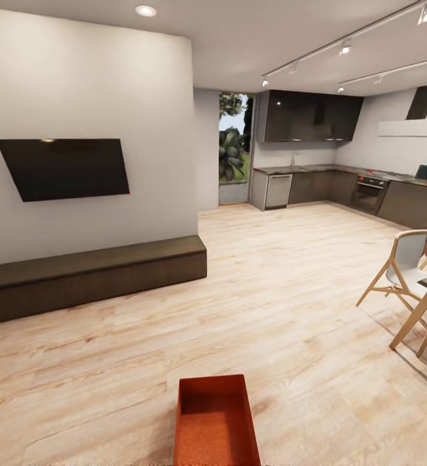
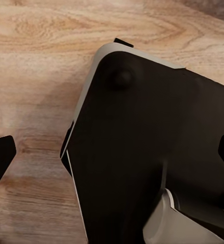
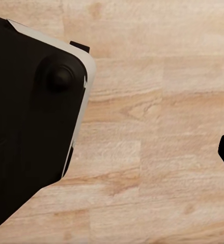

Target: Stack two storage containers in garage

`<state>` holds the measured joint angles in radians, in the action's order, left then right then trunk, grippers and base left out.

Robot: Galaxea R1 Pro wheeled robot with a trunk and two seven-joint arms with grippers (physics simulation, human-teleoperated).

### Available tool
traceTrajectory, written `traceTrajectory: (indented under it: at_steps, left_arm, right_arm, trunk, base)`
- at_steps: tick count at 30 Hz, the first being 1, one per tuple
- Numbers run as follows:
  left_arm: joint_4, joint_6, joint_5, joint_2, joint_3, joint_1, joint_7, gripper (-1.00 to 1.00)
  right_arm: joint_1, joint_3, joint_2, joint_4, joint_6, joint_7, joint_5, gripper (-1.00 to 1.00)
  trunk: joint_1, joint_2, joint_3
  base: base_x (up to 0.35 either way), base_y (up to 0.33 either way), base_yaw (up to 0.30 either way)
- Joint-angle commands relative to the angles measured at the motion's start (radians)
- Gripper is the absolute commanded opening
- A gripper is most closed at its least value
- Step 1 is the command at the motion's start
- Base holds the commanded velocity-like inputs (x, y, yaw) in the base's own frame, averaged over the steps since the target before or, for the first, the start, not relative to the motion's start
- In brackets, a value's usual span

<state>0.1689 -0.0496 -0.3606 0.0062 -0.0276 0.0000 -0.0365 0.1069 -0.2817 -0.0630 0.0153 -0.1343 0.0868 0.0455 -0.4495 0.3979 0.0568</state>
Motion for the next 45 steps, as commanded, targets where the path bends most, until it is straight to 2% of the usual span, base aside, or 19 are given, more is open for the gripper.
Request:
traceTrajectory:
  at_steps: [1, 45]
  left_arm:
    - [0.001, -0.001, 0.000, 0.000, -0.002, 0.000, -0.002, 1.00]
    - [0.001, -0.001, 0.000, 0.000, -0.003, 0.000, -0.002, 1.00]
  right_arm:
    - [0.001, -0.004, 0.000, 0.002, -0.003, 0.003, 0.004, 1.00]
    - [0.001, -0.003, -0.003, 0.002, -0.008, 0.002, 0.005, 1.00]
  trunk:
    - [-0.001, 0.002, 0.004]
    - [-0.001, 0.002, 0.075]
  base:
    - [0.000, 0.000, -0.011]
    - [0.000, 0.000, -0.067]
